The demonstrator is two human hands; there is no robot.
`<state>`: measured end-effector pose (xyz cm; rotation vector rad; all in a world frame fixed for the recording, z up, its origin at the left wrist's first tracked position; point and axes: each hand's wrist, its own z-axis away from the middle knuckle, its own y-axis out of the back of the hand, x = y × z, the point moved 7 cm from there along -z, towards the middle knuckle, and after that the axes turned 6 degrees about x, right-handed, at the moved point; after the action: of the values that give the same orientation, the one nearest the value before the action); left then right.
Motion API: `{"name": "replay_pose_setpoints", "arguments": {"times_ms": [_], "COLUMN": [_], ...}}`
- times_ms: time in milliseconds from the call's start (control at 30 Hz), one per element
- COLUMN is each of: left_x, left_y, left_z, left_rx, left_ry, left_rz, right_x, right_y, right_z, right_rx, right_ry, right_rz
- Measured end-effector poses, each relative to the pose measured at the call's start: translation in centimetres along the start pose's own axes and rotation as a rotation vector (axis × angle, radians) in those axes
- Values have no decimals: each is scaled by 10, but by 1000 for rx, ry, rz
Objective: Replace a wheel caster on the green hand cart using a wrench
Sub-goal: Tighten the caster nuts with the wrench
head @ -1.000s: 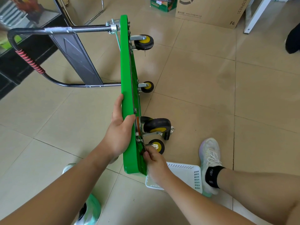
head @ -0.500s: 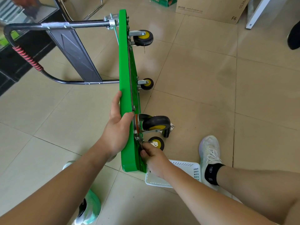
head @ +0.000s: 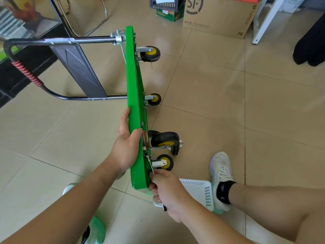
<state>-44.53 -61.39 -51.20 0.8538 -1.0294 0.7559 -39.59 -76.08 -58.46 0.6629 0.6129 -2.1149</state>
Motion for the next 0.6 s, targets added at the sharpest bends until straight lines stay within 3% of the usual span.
{"name": "replay_pose_setpoints", "arguments": {"times_ms": [200, 500, 600], "left_x": [2, 1, 0], "left_y": [1, 0, 1], "left_z": [0, -1, -2], "left_rx": [4, -6, 6], "left_ry": [5, 0, -2], "left_rz": [-6, 19, 4], "right_x": [-2, 19, 25], "right_y": [3, 43, 43], "right_z": [15, -15, -44], "right_rx": [-19, 81, 56], "right_ry": [-103, 157, 208], "right_rz": [-145, 406, 420]}}
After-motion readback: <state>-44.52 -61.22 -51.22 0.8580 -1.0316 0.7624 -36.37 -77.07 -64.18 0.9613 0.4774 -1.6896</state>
